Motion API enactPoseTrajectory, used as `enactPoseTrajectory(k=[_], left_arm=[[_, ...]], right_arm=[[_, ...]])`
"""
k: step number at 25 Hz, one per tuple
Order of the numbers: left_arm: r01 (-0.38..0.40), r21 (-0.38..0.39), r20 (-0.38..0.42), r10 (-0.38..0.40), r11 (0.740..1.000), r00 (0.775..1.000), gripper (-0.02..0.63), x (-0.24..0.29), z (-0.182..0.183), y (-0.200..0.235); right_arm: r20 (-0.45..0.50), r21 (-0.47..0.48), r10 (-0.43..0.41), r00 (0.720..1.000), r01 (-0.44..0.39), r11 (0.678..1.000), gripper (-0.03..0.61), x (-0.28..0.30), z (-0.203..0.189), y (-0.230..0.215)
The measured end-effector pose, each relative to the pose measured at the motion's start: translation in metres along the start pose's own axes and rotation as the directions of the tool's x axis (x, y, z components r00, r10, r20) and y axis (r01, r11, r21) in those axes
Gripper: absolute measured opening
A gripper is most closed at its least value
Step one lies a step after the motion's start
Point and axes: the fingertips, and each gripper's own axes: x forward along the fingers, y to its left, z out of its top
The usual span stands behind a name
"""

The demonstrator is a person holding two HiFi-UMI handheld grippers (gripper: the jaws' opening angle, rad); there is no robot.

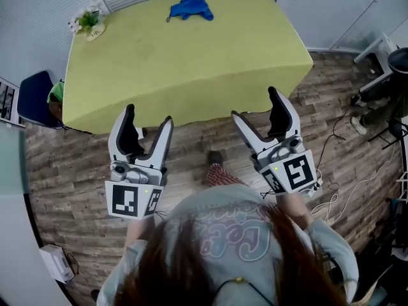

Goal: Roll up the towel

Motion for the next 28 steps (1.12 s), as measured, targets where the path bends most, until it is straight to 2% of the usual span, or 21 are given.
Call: enactPoseTrajectory(k=[9,16,28], left_arm=[[-0.050,0.015,-0.004,0.050,0.999,0.999,0.295,0.074,-0.007,0.019],[-0.074,0.028,-0.019,0.075,0.997,0.997,0.295,0.120,-0.023,0.037],[-0.104,0.036,-0.051,0.105,0.994,0.993,0.295,0.162,-0.041,0.048]], right_arm=[[0.037,0.061,0.064,0.997,-0.067,0.996,0.385,0.062,0.000,-0.057],[0.022,0.071,0.091,0.996,-0.092,0.993,0.385,0.102,-0.016,-0.091],[-0.031,0.071,0.099,0.995,-0.097,0.993,0.385,0.132,-0.039,-0.130]])
